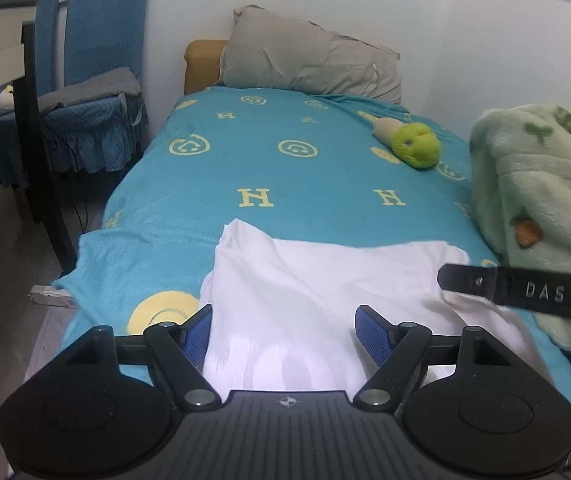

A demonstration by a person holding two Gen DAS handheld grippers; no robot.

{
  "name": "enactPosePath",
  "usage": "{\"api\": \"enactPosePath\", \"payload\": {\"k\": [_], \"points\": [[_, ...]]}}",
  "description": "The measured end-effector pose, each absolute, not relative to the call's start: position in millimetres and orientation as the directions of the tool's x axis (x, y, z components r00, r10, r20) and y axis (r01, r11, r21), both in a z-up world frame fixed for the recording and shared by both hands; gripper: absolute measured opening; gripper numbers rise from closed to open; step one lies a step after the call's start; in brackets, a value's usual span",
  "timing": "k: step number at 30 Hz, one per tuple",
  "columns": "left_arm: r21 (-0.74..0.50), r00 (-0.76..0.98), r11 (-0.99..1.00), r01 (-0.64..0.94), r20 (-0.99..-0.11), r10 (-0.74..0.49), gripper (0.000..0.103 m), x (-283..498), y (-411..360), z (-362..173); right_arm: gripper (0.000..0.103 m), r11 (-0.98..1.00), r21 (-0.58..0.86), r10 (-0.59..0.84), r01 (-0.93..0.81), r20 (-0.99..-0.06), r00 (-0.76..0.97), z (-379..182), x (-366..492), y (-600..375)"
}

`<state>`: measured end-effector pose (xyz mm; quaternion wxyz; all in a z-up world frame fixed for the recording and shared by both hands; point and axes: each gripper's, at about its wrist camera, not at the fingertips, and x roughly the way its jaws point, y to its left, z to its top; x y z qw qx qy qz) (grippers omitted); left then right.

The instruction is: Fold clothes

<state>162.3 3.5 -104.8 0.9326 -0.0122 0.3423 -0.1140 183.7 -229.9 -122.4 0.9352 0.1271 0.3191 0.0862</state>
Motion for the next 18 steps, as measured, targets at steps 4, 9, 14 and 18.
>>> {"api": "enactPosePath", "payload": {"k": [4, 9, 14, 18], "points": [[-0.098, 0.738, 0.971, 0.216, -0.635, -0.228, 0.077, 140, 4, -94, 0.034, 0.956, 0.284, 0.231, -0.066, -0.599, 0.766, -117, 163, -231], [-0.075, 0.705, 0.976, 0.203, -0.68, -0.199, 0.077, 136, 0, -103, 0.034, 0.968, 0.243, 0.213, -0.066, -0.652, 0.728, -126, 155, -227], [-0.085, 0.692, 0.978, 0.191, -0.695, -0.195, 0.077, 139, 1, -111, 0.032, 0.968, 0.244, 0.212, -0.06, -0.664, 0.717, -136, 157, -226], [-0.092, 0.697, 0.98, 0.178, -0.691, -0.191, 0.077, 134, 4, -107, 0.032, 0.964, 0.261, 0.211, -0.043, -0.661, 0.721, -133, 154, -229]]}}
